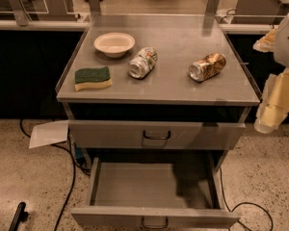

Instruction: Place orange can into middle drawer

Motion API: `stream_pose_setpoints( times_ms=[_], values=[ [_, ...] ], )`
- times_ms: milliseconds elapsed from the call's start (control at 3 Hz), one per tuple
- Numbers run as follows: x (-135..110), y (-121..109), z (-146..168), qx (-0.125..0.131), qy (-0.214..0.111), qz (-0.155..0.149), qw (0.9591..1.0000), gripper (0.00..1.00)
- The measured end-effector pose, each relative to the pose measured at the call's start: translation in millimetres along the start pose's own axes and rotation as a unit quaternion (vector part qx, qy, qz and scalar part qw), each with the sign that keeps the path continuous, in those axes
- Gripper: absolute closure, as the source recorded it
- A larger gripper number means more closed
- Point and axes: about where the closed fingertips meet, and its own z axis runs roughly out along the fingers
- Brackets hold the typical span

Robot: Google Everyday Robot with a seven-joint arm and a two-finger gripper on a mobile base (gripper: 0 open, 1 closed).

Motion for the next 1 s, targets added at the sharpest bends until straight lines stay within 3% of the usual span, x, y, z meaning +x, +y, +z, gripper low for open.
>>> stream_pose_setpoints(
  times_ms=[667,1000],
  values=[
    [5.3,-9.8,1.1,0.000,-0.007,-0.006,1.0000,0.00],
    [15.3,-35.0,12.5,-0.016,-0.020,-0.023,0.9994,0.00]
  ],
)
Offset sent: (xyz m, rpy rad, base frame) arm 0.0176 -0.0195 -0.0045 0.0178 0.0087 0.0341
